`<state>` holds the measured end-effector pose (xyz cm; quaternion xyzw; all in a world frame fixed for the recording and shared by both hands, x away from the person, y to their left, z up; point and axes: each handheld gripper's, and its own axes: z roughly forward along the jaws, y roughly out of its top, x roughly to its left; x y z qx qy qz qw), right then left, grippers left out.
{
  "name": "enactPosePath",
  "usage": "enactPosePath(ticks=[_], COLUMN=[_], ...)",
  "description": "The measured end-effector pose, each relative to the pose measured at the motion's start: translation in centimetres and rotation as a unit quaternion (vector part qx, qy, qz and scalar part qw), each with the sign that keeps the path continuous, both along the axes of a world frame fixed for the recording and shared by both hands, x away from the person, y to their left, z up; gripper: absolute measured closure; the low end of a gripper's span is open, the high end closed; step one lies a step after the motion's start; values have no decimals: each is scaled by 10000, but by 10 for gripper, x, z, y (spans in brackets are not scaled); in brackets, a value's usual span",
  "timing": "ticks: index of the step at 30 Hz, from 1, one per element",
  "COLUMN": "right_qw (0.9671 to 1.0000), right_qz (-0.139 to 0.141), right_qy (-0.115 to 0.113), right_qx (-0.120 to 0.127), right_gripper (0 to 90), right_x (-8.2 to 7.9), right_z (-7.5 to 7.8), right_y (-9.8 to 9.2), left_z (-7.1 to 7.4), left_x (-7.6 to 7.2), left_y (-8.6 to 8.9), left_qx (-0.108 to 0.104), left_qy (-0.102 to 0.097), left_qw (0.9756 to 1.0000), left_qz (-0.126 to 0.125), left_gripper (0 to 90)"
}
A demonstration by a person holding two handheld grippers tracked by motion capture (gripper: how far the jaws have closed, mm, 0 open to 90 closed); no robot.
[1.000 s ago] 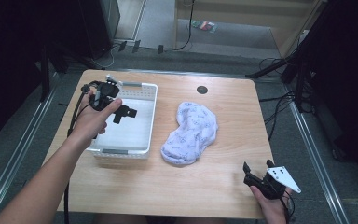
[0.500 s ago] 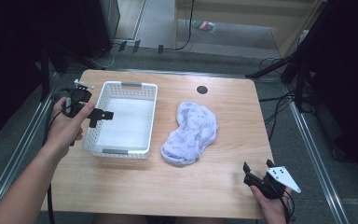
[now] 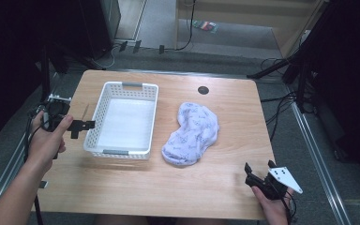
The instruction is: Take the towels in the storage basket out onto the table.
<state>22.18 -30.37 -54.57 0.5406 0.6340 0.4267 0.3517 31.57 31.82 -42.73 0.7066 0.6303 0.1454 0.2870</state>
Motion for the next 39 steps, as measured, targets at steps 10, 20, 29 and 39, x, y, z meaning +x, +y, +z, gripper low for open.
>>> enactPosePath(ticks=[10, 20, 29, 39], right_qw=[10000, 10000, 10000, 10000], right_qz=[-18, -31, -46, -57], right_qy=[12, 9, 4, 1], right_qx=[3, -8, -15, -7], right_gripper=[129, 130, 130, 129], right_x=[0, 0, 0, 0], right_z=[0, 0, 0, 0], right_y=[0, 0, 0, 0], left_z=[-27, -47, -70, -91], left_x=[-36, -67, -91, -104], left_y=[17, 29, 41, 45], left_qx=[-303, -594, -789, -742], left_qy=[-425, -975, -1583, -1826], left_qw=[9986, 9933, 9841, 9800], left_qz=[76, 147, 143, 257], left_gripper=[0, 0, 0, 0])
